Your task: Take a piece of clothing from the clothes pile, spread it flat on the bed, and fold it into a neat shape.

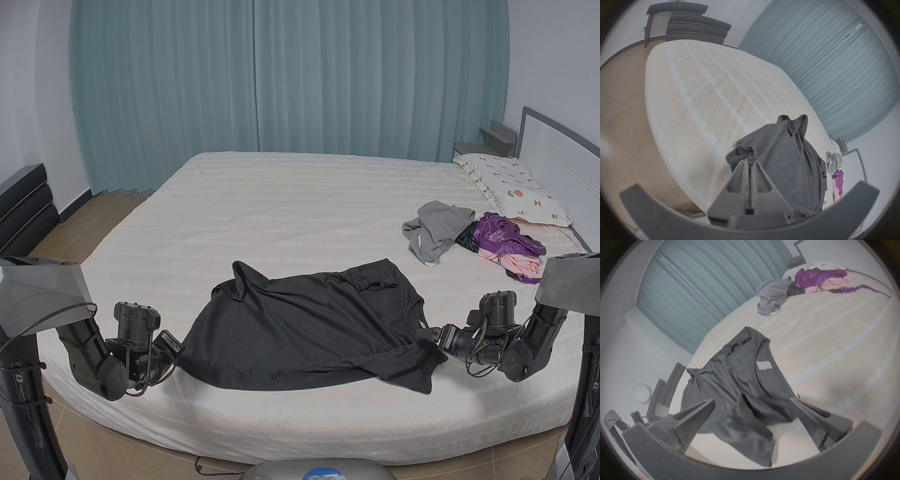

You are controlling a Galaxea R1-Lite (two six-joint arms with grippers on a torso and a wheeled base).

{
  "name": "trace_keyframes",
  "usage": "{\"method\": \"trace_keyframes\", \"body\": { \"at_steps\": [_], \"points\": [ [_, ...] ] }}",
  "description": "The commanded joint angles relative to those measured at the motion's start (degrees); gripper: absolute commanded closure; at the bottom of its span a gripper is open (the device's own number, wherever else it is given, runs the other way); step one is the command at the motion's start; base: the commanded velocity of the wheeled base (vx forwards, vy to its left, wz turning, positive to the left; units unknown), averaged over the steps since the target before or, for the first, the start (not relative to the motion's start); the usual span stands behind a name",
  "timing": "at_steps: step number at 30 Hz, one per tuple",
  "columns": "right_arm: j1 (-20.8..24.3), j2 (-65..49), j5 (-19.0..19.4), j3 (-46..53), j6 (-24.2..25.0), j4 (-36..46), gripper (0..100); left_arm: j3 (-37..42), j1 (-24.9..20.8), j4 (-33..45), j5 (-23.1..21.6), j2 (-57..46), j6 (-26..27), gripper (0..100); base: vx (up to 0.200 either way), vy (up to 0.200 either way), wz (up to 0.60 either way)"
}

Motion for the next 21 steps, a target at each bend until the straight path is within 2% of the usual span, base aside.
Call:
{"method": "trace_keyframes", "body": {
  "at_steps": [1, 5, 11, 14, 21],
  "points": [
    [-0.73, -3.66, 1.66, 5.92, -0.34, -0.48, 0, 0.33, -0.09, -0.03, -0.03, 0.47, -0.02, 100, 0.0, 0.0, 0.0],
    [-1.26, -6.21, 1.93, 10.84, 0.36, -2.23, 0, 0.41, -0.18, -0.03, -0.03, 0.47, -0.02, 100, 0.0, 0.0, 0.0],
    [0.41, -4.45, 1.75, 18.04, -1.4, -7.33, 0, 0.68, -0.26, -0.03, -0.3, 0.29, -0.11, 100, 0.0, 0.0, 0.0],
    [0.41, -0.15, 1.84, 19.19, -3.86, -11.11, 0, 0.85, -0.53, -0.03, -0.91, 0.38, -0.11, 100, 0.0, 0.0, 0.0],
    [2.52, 3.28, 1.75, 17.96, -4.21, -14.89, 0, 1.03, -0.53, -0.03, -1.17, 0.29, -0.11, 100, 0.0, 0.0, 0.0]
  ]
}}
